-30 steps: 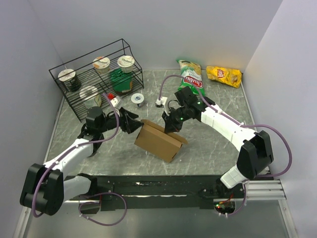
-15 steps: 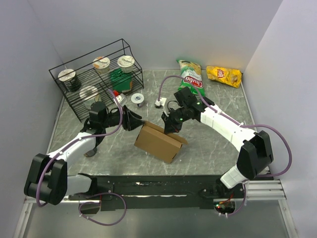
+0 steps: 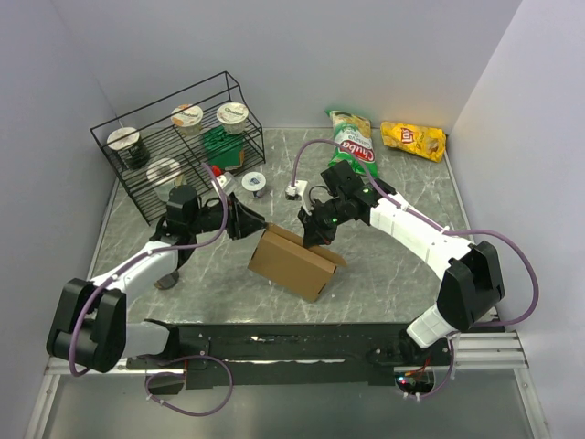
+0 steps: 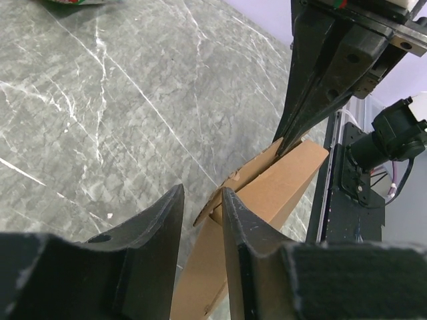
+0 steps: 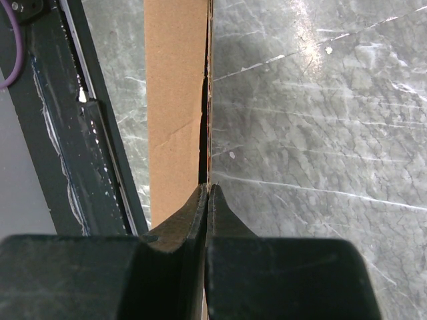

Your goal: Fold the paper box

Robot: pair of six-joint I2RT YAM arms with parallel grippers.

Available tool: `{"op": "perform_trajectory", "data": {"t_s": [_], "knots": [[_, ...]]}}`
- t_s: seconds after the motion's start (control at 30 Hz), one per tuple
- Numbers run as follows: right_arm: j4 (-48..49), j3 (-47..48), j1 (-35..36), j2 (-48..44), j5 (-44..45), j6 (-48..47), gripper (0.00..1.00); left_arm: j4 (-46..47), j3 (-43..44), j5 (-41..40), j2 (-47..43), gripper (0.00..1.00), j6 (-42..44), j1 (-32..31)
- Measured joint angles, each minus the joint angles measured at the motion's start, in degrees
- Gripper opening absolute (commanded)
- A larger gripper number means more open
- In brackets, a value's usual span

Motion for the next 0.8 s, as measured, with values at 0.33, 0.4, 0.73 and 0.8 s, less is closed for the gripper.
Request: {"op": "perform_trajectory", "data": {"t_s": [0.33,0.4,0.73,0.8], "knots": [[0.0,0.0,0.1,0.0,0.0,0.0,0.0,0.1,0.3,1.2,0.4,0.3,-0.1,0.0],[0.0,0.0,0.1,0.0,0.0,0.0,0.0,0.1,0.3,1.4,0.5,0.27,0.0,-0.1],[-0.4,0.0,0.1,0.2,1.1,0.0,0.0,0.0,0.6,1.5,1.3,0.11,0.4,-1.2],[-0.5,0.0,0.1,0.2,1.5,0.0,0.0,0.0,0.6,1.5,1.3,0.09,0.5,-1.3]]}}
